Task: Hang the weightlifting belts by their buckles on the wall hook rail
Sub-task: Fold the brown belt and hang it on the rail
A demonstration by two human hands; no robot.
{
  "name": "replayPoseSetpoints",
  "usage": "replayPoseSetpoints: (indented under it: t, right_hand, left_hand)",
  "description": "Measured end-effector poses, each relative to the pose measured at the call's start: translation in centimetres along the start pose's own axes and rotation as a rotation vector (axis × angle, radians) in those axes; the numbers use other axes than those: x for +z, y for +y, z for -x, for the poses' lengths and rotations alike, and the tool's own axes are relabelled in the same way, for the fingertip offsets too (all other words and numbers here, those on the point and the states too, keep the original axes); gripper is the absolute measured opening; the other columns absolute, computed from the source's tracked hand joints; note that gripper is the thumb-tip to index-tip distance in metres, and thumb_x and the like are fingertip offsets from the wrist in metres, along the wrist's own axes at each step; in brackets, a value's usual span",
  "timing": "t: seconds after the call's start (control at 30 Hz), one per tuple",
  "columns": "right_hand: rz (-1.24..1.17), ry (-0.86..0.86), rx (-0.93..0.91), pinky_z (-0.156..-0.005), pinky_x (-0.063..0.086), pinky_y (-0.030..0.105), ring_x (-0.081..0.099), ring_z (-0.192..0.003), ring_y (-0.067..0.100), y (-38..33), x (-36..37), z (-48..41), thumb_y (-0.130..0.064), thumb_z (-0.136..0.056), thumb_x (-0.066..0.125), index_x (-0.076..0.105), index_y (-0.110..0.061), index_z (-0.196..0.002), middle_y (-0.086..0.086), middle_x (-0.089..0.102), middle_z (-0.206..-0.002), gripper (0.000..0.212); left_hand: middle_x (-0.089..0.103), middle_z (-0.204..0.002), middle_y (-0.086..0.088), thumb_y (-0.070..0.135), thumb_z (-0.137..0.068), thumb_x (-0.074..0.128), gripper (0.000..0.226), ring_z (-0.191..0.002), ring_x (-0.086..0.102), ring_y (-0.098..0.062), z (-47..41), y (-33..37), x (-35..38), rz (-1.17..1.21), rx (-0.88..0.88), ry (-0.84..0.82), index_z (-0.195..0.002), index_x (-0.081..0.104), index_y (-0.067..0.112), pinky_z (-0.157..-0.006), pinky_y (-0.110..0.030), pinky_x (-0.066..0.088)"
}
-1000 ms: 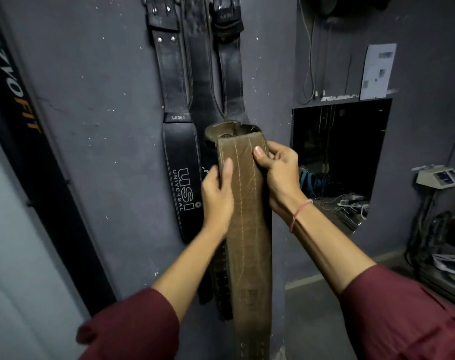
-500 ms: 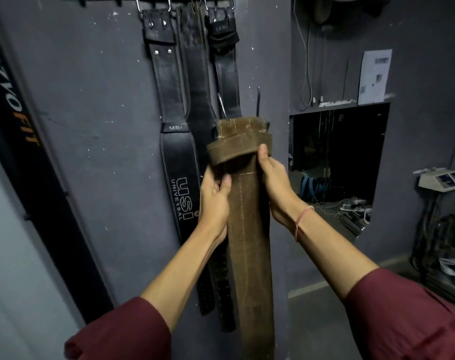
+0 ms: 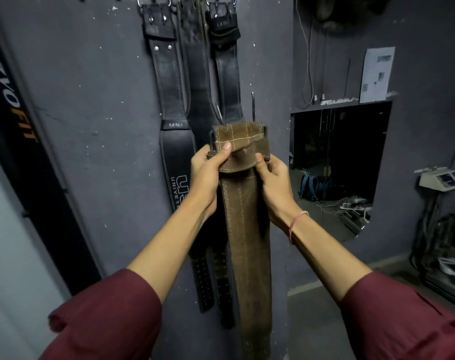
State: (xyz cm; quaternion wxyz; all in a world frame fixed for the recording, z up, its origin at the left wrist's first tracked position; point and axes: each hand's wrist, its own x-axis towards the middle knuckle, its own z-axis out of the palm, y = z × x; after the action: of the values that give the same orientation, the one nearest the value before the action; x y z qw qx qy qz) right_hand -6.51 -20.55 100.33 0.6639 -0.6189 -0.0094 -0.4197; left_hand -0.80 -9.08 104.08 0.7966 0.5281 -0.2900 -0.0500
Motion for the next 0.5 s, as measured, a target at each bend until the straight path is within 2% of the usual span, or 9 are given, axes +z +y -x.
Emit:
replayPoseSetpoints:
  t: [0.1,0.13,0.23,0.3,0.33,0.43,0.47,0.5]
  right_hand:
    - [0.013,-0.084,-0.022,-0.08,0.058,0.028,0.071,-0.094,0.015,-0.1,-0.7,0.6,-0.016,-0.102,0.054,0.065,-0.001,-0.113,0.005,0.073,-0.102,0.022]
    - [0.022,-0.124,-0.017,-0.081,0.058,0.028,0.07,-0.096,0.014,0.3,-1.3,1.1,-0.01,-0.1,0.056,0.065,-0.001,-0.114,0.005,0.073,-0.104,0.019]
    - [0.061,-0.214,0.137,-0.089,0.058,0.033,0.07,-0.108,0.025,4.8,-3.8,4.6,-0.001,-0.092,0.064,0.063,0.002,-0.119,0.013,0.072,-0.117,0.027]
    - [0.074,-0.212,0.269,-0.086,0.059,0.031,0.068,-0.112,0.034,9.0,-5.5,8.3,0.001,-0.09,0.066,0.064,0.003,-0.118,0.014,0.073,-0.116,0.028]
    - [0.08,-0.211,0.317,-0.085,0.059,0.031,0.068,-0.111,0.037,10.7,-6.1,9.9,0.001,-0.091,0.065,0.066,0.003,-0.116,0.014,0.075,-0.114,0.026]
    - [0.145,-0.196,0.364,-0.087,0.06,0.035,0.072,-0.102,0.032,11.9,-6.4,11.3,-0.001,-0.093,0.064,0.07,-0.002,-0.109,0.007,0.078,-0.105,0.017]
    - [0.146,-0.19,0.343,-0.084,0.06,0.032,0.073,-0.099,0.027,11.1,-6.0,10.6,-0.002,-0.094,0.064,0.07,-0.002,-0.109,0.005,0.078,-0.104,0.017]
    - [0.122,-0.18,0.303,-0.081,0.059,0.028,0.072,-0.099,0.023,9.6,-5.3,9.5,-0.003,-0.095,0.062,0.069,-0.001,-0.11,0.004,0.078,-0.105,0.017]
  left_hand:
    - [0.07,-0.11,-0.016,0.019,-0.093,0.066,0.033,-0.101,0.067,-0.029,0.5,-0.5,0.6,0.055,0.033,0.09,-0.119,0.059,-0.001,-0.102,-0.05,0.052]
    - [0.07,-0.111,-0.016,0.02,-0.092,0.066,0.031,-0.103,0.067,-0.03,0.6,-0.8,0.7,0.053,0.043,0.102,-0.116,0.06,0.001,-0.104,-0.053,0.049]
    - [0.068,-0.117,-0.018,0.024,-0.089,0.068,0.041,-0.111,0.065,-0.032,0.6,-1.2,0.6,0.092,0.061,0.134,-0.12,0.058,-0.002,-0.108,-0.054,0.046]
    - [0.07,-0.109,-0.014,0.02,-0.092,0.066,0.028,-0.104,0.066,-0.028,0.3,-1.2,0.3,0.098,0.088,0.128,-0.113,0.061,0.002,-0.107,-0.054,0.046]
    - [0.069,-0.111,-0.014,0.022,-0.091,0.068,0.032,-0.105,0.065,-0.028,0.1,-1.1,0.3,0.097,0.097,0.124,-0.114,0.061,0.001,-0.108,-0.055,0.046]
    - [0.058,-0.136,-0.021,0.048,-0.066,0.079,0.094,-0.124,0.06,-0.033,-0.4,-1.3,0.1,0.11,0.077,0.152,-0.138,0.046,-0.003,-0.111,-0.053,0.044]
    - [0.055,-0.139,-0.022,0.051,-0.063,0.079,0.101,-0.125,0.059,-0.034,-0.6,-1.4,0.1,0.107,0.069,0.139,-0.141,0.044,-0.003,-0.111,-0.052,0.044]
    - [0.056,-0.138,-0.022,0.049,-0.064,0.08,0.098,-0.123,0.06,-0.033,-0.7,-1.3,0.2,0.104,0.062,0.13,-0.14,0.045,-0.004,-0.111,-0.052,0.044]
